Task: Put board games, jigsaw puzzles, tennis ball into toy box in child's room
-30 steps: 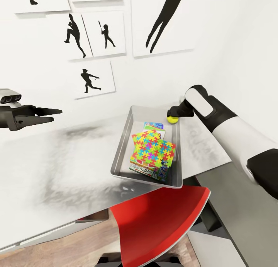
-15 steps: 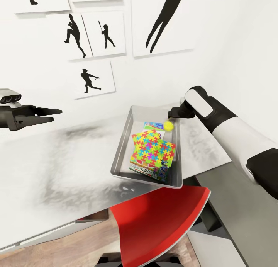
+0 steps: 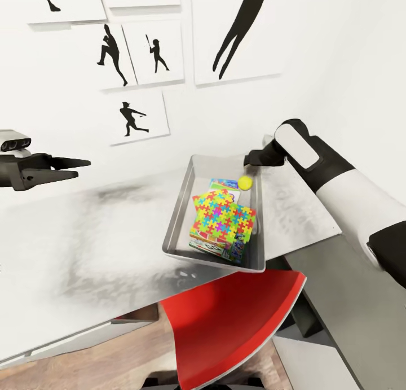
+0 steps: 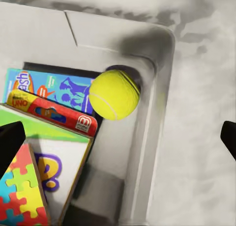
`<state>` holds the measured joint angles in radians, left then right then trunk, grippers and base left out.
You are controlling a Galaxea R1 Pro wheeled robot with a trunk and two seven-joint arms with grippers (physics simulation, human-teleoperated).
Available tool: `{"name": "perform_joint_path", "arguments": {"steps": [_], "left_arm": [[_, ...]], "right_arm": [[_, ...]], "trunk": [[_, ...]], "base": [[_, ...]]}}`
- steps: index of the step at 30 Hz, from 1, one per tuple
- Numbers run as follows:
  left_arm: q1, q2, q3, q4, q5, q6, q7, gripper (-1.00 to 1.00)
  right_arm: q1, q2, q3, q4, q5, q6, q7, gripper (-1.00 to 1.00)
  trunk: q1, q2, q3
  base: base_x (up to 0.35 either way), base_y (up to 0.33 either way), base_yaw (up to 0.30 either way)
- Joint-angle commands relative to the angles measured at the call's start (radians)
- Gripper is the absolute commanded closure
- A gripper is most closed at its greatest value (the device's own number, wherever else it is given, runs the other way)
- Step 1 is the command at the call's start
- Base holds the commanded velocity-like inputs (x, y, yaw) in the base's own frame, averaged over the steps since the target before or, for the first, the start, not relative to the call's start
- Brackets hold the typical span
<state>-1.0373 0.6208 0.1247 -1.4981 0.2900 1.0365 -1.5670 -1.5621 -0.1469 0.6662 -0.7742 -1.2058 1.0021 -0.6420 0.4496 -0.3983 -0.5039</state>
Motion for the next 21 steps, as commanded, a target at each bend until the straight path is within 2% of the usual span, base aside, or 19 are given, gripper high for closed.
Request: {"name": "perform_joint_path", "arguments": {"steps": [1,4,6,7,9,11,12,13,14,17,18,20,21], "left_arm": [[0.0,0.0,0.0,0.0,-0.001,0.011,-0.004,-1.0],[0.001,0.0,0.0,0.001,-0.002,0.011,-0.004,-1.0],[0.003,0.003,0.0,0.001,-0.004,0.011,-0.004,-1.0],[0.003,0.004,0.0,0.002,-0.004,0.011,-0.004,-1.0],[0.006,0.011,0.0,0.005,-0.004,0.011,-0.004,-1.0],[0.009,0.026,0.0,0.009,-0.003,0.011,-0.004,-1.0],[0.01,0.029,0.0,0.01,-0.002,0.011,-0.004,-1.0],[0.016,0.033,0.0,0.012,-0.002,0.011,-0.004,-1.0],[0.021,0.035,0.0,0.013,-0.002,0.011,-0.004,-1.0],[0.063,0.048,0.001,0.017,-0.001,0.011,-0.004,-1.0],[0.073,0.05,0.003,0.018,-0.001,0.011,-0.004,-1.0],[0.118,0.06,0.018,0.022,0.0,0.011,-0.004,-1.0],[0.144,0.065,0.029,0.025,0.0,0.011,-0.004,-1.0]], "right_arm": [[0.0,-0.016,0.005,-0.022,-0.02,0.002,0.01,-1.0],[0.012,-0.07,0.004,-0.099,-0.072,0.006,0.084,-1.0],[0.033,-0.135,0.004,-0.162,-0.161,0.009,0.153,-1.0],[0.039,-0.155,0.004,-0.178,-0.189,0.009,0.17,-1.0],[0.069,-0.239,0.005,-0.253,-0.31,0.006,0.238,-1.0],[0.131,-0.328,0.005,-0.345,-0.422,-0.001,0.312,-1.0],[0.153,-0.351,0.005,-0.37,-0.446,-0.003,0.334,-1.0],[0.201,-0.394,0.006,-0.424,-0.488,-0.01,0.378,-1.0],[0.225,-0.413,0.006,-0.452,-0.505,-0.016,0.402,-1.0],[0.362,-0.516,0.006,-0.605,-0.559,-0.106,0.568,-1.0],[0.382,-0.531,0.006,-0.623,-0.563,-0.128,0.6,-1.0],[0.465,-0.583,0.008,-0.67,-0.57,-0.221,0.733,-1.0],[0.515,-0.6,0.009,-0.682,-0.569,-0.265,0.803,-1.0]], "trunk": [[0.0,-0.002,0.0],[0.0,-0.002,0.005],[0.0,-0.002,0.008],[0.0,-0.002,0.01],[0.0,-0.002,0.013],[0.0,-0.002,0.017],[0.0,-0.002,0.018],[0.0,-0.002,0.02],[0.0,-0.002,0.022],[0.0,-0.002,0.027],[0.0,-0.002,0.028],[0.0,-0.002,0.032],[0.0,-0.002,0.033]], "base": [[-0.148,0.0,0.0],[-0.107,0.0,0.0],[-0.043,0.0,0.0],[-0.027,0.0,0.0],[-0.014,0.0,0.0],[-0.006,0.0,0.0],[-0.004,0.0,0.0],[-0.002,0.0,0.0],[-0.002,0.0,0.0],[0.0,0.0,0.0],[0.0,0.0,0.0],[0.0,0.0,0.0],[0.0,0.0,0.0]]}}
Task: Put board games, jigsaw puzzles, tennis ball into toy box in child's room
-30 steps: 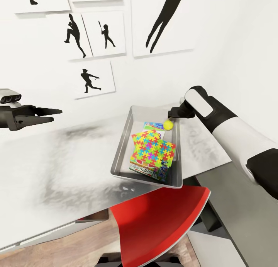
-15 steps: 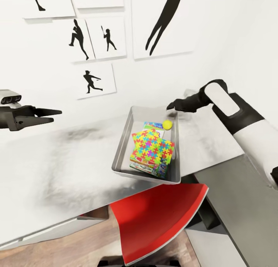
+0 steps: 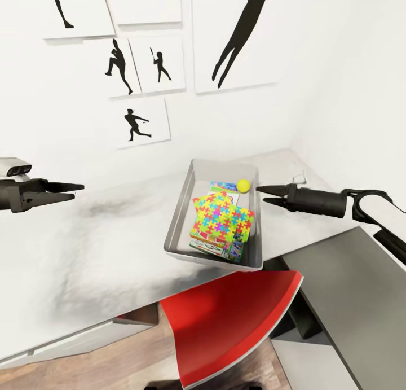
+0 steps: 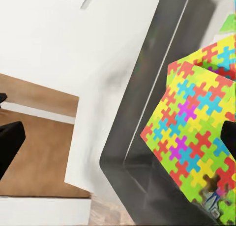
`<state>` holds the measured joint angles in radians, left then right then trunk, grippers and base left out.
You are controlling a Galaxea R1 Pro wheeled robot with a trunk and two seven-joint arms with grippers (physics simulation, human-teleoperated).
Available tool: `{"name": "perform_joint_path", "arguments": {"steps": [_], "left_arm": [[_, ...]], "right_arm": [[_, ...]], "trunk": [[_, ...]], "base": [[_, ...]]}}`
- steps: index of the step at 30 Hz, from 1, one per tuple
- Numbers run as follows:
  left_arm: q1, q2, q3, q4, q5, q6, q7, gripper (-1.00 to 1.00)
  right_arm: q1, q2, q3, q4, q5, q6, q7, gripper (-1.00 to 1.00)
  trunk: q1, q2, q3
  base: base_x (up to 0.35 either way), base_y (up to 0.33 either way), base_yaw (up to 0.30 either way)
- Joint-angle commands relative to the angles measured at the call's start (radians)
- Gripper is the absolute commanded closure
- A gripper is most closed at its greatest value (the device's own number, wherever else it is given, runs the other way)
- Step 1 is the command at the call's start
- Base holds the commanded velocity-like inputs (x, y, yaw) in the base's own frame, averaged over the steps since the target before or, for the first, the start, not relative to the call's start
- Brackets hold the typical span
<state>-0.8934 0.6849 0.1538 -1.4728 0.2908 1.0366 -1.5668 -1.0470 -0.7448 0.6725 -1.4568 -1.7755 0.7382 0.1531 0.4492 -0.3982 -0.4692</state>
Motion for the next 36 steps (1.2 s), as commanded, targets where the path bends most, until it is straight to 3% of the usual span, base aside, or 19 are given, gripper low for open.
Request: {"name": "perform_joint_path", "arguments": {"steps": [1,4,6,9,11,12,13,14,16,17,19,21,25,36], "left_arm": [[0.014,0.003,0.007,0.001,0.0,0.011,-0.004,-1.0],[0.08,0.011,0.059,0.006,0.001,0.011,-0.004,-1.0],[0.152,0.015,0.132,0.015,0.004,0.011,-0.004,-1.0],[0.234,0.016,0.206,0.023,0.022,0.011,-0.004,-1.0],[0.319,0.014,0.257,0.026,0.096,0.011,-0.004,-1.0],[0.342,0.014,0.266,0.026,0.124,0.011,-0.004,-1.0],[0.387,0.015,0.279,0.027,0.183,0.011,-0.004,-1.0],[0.41,0.015,0.284,0.027,0.213,0.011,-0.004,-1.0],[0.506,0.016,0.3,0.027,0.318,0.011,-0.004,-1.0],[0.528,0.016,0.307,0.026,0.339,0.011,-0.004,-1.0],[0.603,0.015,0.36,0.024,0.396,0.011,-0.004,-1.0],[0.655,0.009,0.406,0.023,0.416,0.011,-0.004,-1.0],[0.747,-0.019,0.463,0.013,0.432,0.009,-0.004,-1.0],[0.778,-0.036,0.494,-0.001,0.436,0.003,-0.004,-1.0]], "right_arm": [[0.027,-0.008,0.003,-0.004,0.002,-0.022,0.044,-1.0],[0.149,-0.022,0.002,-0.014,0.009,-0.098,0.202,-1.0],[0.256,-0.032,0.001,-0.019,0.024,-0.169,0.344,-1.0],[0.347,-0.036,0.001,-0.021,0.064,-0.25,0.471,-1.0],[0.425,-0.037,0.002,-0.03,0.117,-0.335,0.598,-1.0],[0.443,-0.038,0.002,-0.036,0.129,-0.356,0.629,-1.0],[0.477,-0.038,0.002,-0.051,0.148,-0.398,0.69,-1.0],[0.493,-0.038,0.002,-0.058,0.156,-0.418,0.718,-1.0],[0.554,-0.038,0.002,-0.081,0.174,-0.5,0.806,-1.0],[0.57,-0.039,0.002,-0.086,0.176,-0.519,0.821,-1.0],[0.628,-0.039,0.002,-0.102,0.182,-0.583,0.862,-1.0],[0.657,-0.039,0.001,-0.111,0.184,-0.614,0.882,-1.0],[0.683,-0.037,0.002,-0.118,0.186,-0.666,0.928,-1.0],[0.69,-0.039,0.001,-0.117,0.184,-0.786,1.051,-1.0]], "trunk": [[0.001,-0.002,0.0],[0.001,-0.002,0.005],[0.001,-0.002,0.009],[0.001,-0.002,0.014],[0.001,-0.002,0.017],[0.001,-0.002,0.019],[0.001,-0.002,0.02],[0.001,-0.002,0.022],[0.001,-0.002,0.025],[0.001,-0.002,0.027],[0.001,-0.002,0.03],[0.001,-0.002,0.034],[0.001,-0.002,0.04],[0.001,-0.002,0.055]], "base": [[0.0,0.0,0.0],[0.0,0.0,0.0],[0.0,0.0,0.0],[0.0,0.0,0.0],[0.0,0.0,0.0],[0.0,0.0,0.0],[0.0,0.0,0.0],[0.0,0.0,0.0],[0.0,0.0,0.0],[0.0,0.0,0.0],[0.0,0.0,0.0],[0.0,0.0,0.0],[0.0,0.0,0.0],[0.0,0.0,0.0]]}}
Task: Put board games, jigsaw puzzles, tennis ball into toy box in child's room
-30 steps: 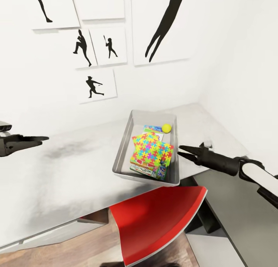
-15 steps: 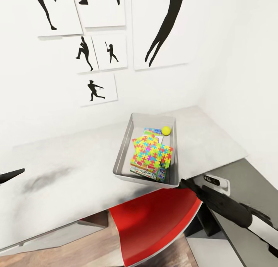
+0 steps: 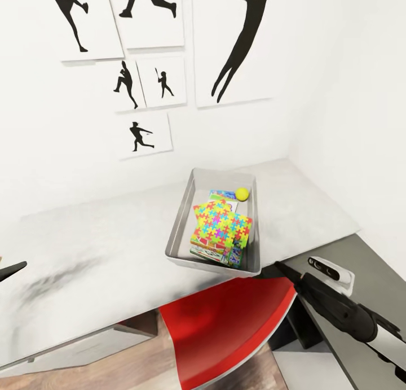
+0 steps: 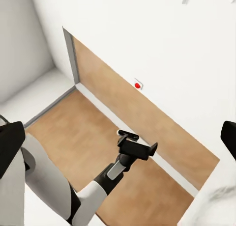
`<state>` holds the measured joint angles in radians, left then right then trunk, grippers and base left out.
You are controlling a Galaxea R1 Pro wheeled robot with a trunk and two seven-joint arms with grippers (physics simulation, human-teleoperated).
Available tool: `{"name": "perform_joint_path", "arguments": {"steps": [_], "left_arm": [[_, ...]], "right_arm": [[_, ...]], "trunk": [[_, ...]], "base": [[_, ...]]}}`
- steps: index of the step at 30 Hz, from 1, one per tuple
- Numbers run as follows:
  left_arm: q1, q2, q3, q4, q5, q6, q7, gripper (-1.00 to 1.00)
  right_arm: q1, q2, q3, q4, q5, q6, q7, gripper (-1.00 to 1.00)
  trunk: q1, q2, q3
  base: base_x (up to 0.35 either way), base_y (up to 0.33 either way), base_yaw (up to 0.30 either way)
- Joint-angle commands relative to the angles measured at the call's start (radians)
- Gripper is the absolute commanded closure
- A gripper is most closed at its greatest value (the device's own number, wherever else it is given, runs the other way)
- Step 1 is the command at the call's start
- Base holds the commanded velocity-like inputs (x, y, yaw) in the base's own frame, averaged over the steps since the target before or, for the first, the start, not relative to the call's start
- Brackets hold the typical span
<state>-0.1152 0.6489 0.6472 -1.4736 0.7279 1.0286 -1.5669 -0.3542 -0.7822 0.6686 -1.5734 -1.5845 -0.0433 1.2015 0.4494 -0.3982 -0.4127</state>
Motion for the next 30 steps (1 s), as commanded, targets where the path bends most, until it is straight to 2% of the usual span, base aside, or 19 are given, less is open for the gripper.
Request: {"name": "perform_joint_path", "arguments": {"steps": [1,11,25,30], "left_arm": [[0.0,0.0,0.001,0.0,-0.001,0.01,-0.004,-1.0],[0.0,-0.003,0.002,-0.001,-0.001,0.001,-0.004,-1.0],[0.0,-0.003,0.002,-0.001,-0.001,0.001,-0.004,-1.0],[0.0,-0.003,0.002,-0.001,-0.001,0.001,-0.004,-1.0]], "right_arm": [[-0.002,-0.001,0.005,0.004,-0.011,-0.005,0.006,-1.0],[-0.002,0.003,0.005,0.075,-0.021,-0.008,0.014,-1.0],[-0.002,0.01,0.005,0.114,-0.036,-0.005,0.012,-1.0],[-0.002,0.009,0.005,0.121,-0.045,-0.004,0.014,-1.0]], "trunk": [[0.001,-0.002,-0.001],[0.001,-0.002,-0.001],[0.001,-0.002,-0.001],[0.001,-0.002,0.004]], "base": [[0.0,0.0,0.0],[0.0,0.0,0.0],[0.0,0.0,-0.002],[-0.004,0.0,-0.139]]}}
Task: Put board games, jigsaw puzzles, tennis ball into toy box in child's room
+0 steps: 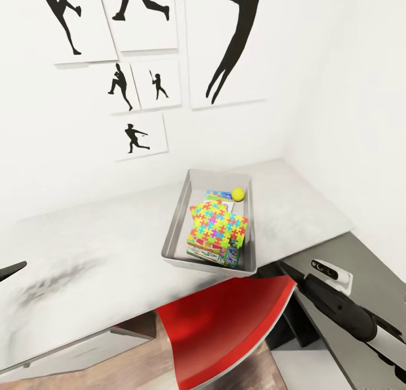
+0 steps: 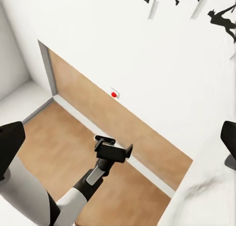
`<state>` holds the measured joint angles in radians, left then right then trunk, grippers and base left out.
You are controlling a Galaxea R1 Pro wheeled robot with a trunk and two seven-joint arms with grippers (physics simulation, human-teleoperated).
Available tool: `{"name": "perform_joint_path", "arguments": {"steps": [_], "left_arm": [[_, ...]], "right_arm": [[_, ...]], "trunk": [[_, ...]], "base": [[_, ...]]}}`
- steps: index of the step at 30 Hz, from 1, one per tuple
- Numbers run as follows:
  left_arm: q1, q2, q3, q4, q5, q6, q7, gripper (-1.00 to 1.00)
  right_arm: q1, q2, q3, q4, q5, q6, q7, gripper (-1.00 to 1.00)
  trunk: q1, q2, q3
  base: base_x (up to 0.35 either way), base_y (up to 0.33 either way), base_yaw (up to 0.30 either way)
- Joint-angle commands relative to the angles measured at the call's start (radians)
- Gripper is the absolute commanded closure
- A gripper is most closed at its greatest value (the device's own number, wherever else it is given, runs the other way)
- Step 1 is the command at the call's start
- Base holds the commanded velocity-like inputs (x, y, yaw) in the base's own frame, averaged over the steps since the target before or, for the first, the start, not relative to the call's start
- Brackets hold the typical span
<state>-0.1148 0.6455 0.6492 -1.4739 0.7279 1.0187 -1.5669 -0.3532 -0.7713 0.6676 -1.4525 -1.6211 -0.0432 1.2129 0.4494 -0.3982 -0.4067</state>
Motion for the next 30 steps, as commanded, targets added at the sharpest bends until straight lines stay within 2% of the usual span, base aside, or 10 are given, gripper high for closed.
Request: {"name": "perform_joint_path", "arguments": {"steps": [1,8,16,23,30], "left_arm": [[0.0,0.0,0.0,0.0,-0.001,0.011,-0.004,-1.0],[0.0,0.0,0.001,0.0,-0.001,0.011,-0.004,-1.0],[0.001,0.001,0.003,0.001,-0.002,0.009,-0.004,-1.0],[0.007,0.002,0.046,0.005,-0.003,0.014,-0.004,-1.0],[0.007,0.013,0.053,0.005,-0.002,0.023,-0.004,-1.0]], "right_arm": [[-0.003,-0.002,0.006,0.0,-0.009,-0.004,0.003,-1.0],[-0.003,-0.002,0.006,0.003,-0.011,-0.007,0.005,-1.0],[-0.003,-0.003,0.006,0.002,-0.008,-0.013,0.005,-1.0],[-0.003,-0.004,0.006,0.002,-0.007,-0.018,0.006,-1.0],[-0.003,-0.005,0.006,0.003,-0.005,-0.019,0.007,-1.0]], "trunk": [[0.001,-0.002,0.0],[0.001,-0.002,0.009],[0.001,-0.002,0.02],[0.001,-0.002,0.029],[0.001,-0.002,0.039]], "base": [[-0.041,0.027,-0.181],[-0.104,0.147,-0.196],[-0.026,0.035,-0.203],[-0.002,0.002,-0.203],[0.0,0.0,-0.203]]}}
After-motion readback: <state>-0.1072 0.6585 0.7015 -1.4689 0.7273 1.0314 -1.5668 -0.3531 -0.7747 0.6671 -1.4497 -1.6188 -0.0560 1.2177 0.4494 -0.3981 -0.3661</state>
